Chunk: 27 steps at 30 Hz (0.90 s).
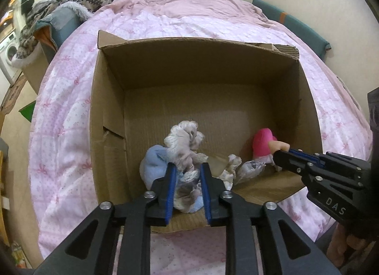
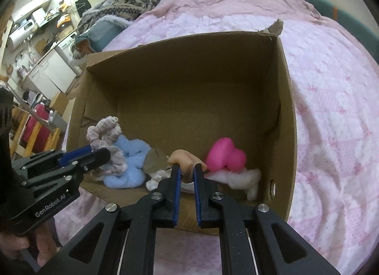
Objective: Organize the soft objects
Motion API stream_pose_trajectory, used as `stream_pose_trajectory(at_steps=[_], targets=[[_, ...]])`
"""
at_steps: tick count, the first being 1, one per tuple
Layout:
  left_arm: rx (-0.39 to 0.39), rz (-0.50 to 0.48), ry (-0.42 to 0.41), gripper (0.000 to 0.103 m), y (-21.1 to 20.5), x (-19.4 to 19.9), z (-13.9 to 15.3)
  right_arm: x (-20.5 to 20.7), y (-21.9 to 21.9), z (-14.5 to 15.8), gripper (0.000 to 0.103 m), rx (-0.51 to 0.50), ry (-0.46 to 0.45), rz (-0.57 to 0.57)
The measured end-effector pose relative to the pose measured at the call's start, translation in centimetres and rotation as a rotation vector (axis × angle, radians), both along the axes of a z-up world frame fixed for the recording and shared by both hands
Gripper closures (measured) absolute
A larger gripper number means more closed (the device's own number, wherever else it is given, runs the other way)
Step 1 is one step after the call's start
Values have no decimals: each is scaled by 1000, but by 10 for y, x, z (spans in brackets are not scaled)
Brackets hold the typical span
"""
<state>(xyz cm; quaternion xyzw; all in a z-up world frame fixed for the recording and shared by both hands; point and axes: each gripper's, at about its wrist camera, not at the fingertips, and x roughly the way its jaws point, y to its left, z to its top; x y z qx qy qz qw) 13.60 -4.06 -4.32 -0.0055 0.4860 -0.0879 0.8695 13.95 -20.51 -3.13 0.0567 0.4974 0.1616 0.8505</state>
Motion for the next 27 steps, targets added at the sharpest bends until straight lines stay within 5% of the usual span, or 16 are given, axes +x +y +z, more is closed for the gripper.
stream_pose_trajectory(at_steps=[1, 3, 5, 13, 16, 17, 18, 23, 27], targets=[[-2, -2, -5, 73, 0, -1, 1, 0, 0, -1, 92, -3, 5, -1], [7, 2, -27, 48, 0, -3, 4, -1, 2, -1, 92, -36, 2, -4], [21, 13, -45, 38, 0, -5, 7, -1, 2, -1, 92, -30, 2, -5], [75, 32, -101, 37, 3, -10, 16, 0, -7, 5, 83, 39, -10, -32], [70, 64, -131, 37, 8, -14, 24, -3, -8, 11, 60, 64, -34, -40], [72, 72, -146, 37, 9, -15, 27, -4, -8, 15, 39, 68, -49, -45], [78, 85, -165, 37, 11, -18, 31, -6, -9, 19, 30, 74, -69, -54], [50, 119, -180, 29, 23, -29, 45, -15, -14, 38, 30, 96, -130, -80], [45, 145, -215, 29, 34, -43, 68, -27, -19, 57, 18, 98, -177, -102]])
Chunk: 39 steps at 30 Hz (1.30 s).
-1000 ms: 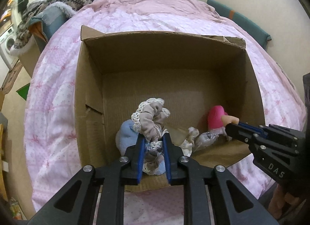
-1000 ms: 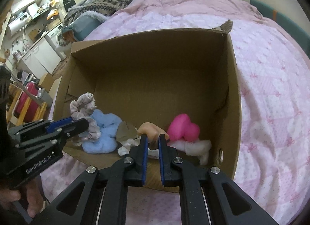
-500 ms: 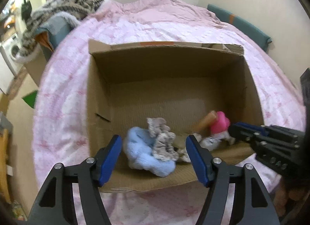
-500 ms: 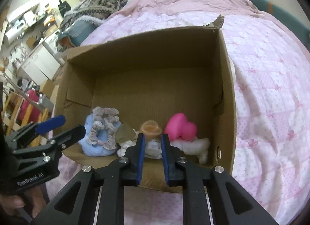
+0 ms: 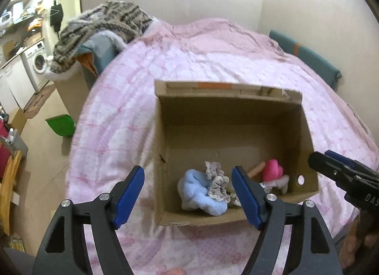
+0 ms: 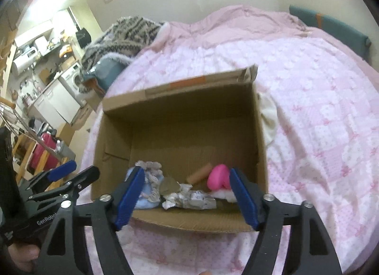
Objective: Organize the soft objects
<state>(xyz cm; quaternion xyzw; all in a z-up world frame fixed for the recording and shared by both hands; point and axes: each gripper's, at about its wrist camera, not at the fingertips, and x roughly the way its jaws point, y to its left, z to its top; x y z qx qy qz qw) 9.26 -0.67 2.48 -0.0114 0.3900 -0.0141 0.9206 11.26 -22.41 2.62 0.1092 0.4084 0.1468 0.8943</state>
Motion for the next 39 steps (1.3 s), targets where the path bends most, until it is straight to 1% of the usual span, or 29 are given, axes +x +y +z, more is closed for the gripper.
stream_pose_trajectory(at_steps=[5, 7, 8, 9, 12, 15, 18, 21, 24, 27, 32, 39], targets=[[9, 33, -49, 28, 8, -21, 23, -20, -4, 19, 18, -38, -44, -22], [17, 29, -73, 27, 10, -31, 31, -28, -6, 25, 14, -37, -61, -29], [18, 26, -77, 25, 11, -35, 34, -32, -8, 27, 7, -37, -64, -36], [17, 23, -81, 23, 12, -39, 36, -36, -9, 29, 4, -29, -70, -42], [14, 23, -85, 21, 13, -53, 39, -49, -12, 33, 4, -25, -86, -48], [-13, 6, -68, 20, 13, -63, 34, -63, -12, 32, 2, -41, -105, -56], [16, 0, -60, 20, 12, -75, 26, -71, -10, 27, 0, -39, -105, -62], [7, 11, -59, 18, 14, -80, 20, -77, -6, 20, 0, -46, -104, -63], [-6, 27, -64, 12, 17, -82, 14, -82, -1, 15, 0, -61, -114, -70], [14, 43, -70, 8, 16, -81, 7, -81, 5, 8, 0, -69, -108, -61], [7, 35, -64, 6, 14, -74, 0, -77, 7, -3, 0, -78, -84, -68], [-21, 33, -30, 6, 14, -72, -8, -74, 10, -7, 0, -92, -75, -67]])
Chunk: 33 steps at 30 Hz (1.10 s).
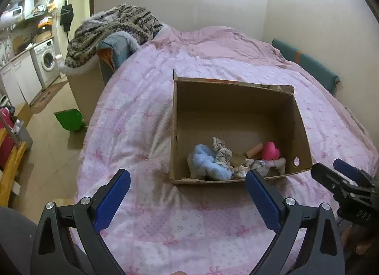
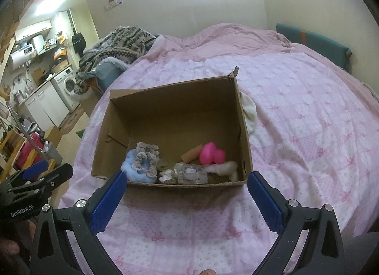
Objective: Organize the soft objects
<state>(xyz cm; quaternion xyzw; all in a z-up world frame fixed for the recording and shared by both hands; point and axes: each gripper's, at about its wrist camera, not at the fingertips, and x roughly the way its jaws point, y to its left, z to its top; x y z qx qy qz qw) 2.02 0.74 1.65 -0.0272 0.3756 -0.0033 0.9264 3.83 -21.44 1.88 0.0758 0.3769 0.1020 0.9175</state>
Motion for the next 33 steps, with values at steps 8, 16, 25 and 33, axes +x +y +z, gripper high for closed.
stream_pose_trajectory(at_steps=[8, 16, 25, 33], targets=[[9, -7, 6, 6, -3, 1, -2, -1, 1, -2, 0, -14, 7, -1], [-1, -6, 20, 6, -4, 2, -4, 0, 1, -3, 0, -18, 15, -4], [-5, -7, 20, 6, -2, 1, -4, 0, 1, -3, 0, -17, 16, -4], [-5, -9, 27, 6, -3, 2, -4, 0, 0, -4, 0, -15, 16, -6]])
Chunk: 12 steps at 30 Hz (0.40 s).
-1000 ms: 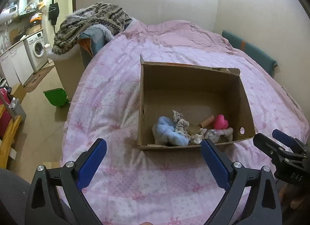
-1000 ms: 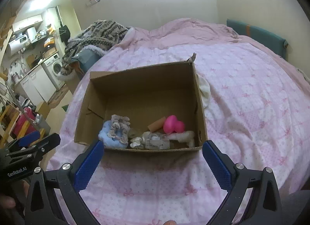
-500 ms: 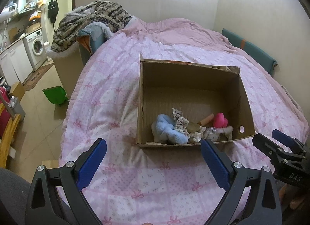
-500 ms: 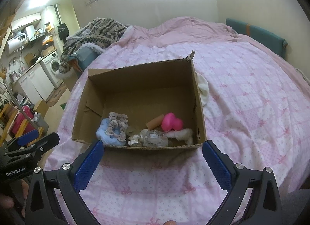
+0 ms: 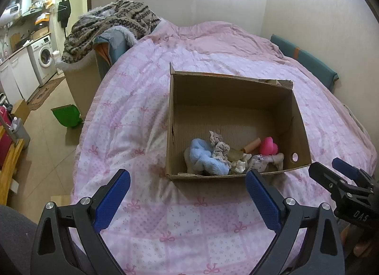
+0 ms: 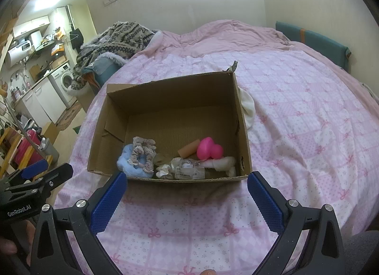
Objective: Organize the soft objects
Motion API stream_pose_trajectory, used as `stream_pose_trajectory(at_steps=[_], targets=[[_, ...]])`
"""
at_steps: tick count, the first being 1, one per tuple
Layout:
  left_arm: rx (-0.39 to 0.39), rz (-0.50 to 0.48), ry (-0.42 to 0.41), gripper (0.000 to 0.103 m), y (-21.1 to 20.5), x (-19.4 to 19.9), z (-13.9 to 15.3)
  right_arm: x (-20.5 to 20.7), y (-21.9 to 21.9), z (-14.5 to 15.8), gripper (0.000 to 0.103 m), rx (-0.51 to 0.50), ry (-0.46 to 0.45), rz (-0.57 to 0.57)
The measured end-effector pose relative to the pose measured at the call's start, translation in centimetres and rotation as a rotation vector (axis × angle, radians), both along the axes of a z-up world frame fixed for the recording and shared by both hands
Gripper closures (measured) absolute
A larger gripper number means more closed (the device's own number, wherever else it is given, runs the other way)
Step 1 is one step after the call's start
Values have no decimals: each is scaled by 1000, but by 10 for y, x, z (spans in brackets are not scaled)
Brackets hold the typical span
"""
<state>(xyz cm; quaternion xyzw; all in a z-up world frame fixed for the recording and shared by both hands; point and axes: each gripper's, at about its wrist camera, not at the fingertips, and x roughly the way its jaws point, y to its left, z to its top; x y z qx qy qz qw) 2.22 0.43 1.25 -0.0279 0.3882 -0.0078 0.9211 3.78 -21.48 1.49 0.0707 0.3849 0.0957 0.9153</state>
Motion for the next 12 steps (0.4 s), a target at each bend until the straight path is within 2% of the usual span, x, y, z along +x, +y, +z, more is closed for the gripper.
stream_pose_trajectory(at_steps=[12], targets=[[-9, 6, 6, 5, 3, 1, -3, 0, -1, 0, 0, 3, 2, -1]])
